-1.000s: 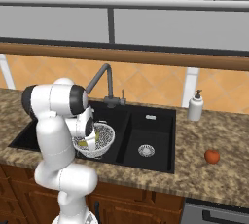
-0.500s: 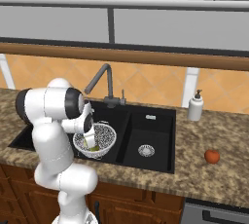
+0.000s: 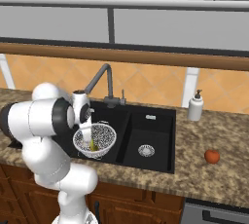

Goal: Put the colander in the sink, put the banana, kiwi, orange in the colander, and turn on the sink faucet and pour water over the colander.

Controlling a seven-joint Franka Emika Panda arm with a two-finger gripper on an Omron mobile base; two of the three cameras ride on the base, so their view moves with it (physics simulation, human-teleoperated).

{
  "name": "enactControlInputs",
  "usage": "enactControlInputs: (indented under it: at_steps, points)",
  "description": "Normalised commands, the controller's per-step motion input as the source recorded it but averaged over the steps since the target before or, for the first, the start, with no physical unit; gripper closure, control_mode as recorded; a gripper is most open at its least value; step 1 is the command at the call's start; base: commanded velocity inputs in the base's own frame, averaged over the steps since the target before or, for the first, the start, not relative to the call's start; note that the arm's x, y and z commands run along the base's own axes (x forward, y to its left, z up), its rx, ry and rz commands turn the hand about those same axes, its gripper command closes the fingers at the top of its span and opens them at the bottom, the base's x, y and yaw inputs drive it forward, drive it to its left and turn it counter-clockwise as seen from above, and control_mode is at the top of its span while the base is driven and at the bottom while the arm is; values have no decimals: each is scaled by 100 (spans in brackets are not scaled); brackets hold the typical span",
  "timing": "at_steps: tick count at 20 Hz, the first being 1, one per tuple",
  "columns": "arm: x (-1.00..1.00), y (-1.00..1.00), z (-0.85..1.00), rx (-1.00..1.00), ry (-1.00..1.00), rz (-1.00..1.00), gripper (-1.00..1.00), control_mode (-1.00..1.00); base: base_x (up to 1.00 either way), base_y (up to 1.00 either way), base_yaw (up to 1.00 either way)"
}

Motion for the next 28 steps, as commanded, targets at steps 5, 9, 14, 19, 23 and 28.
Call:
enactControlInputs:
  at_steps: [5,9,14,19,23,28]
  points:
    - [-48,1,45,-1,5,-1,-100,-100,0,0,0]
    - [-53,22,36,-2,1,1,-100,-100,0,0,0]
    - [-47,48,39,0,0,9,-100,-100,0,0,0]
    - [-33,51,43,0,0,13,-100,-100,0,0,0]
    - [-49,47,16,0,0,16,-100,-100,0,0,0]
    - [-31,60,36,0,0,12,-100,-100,0,0,0]
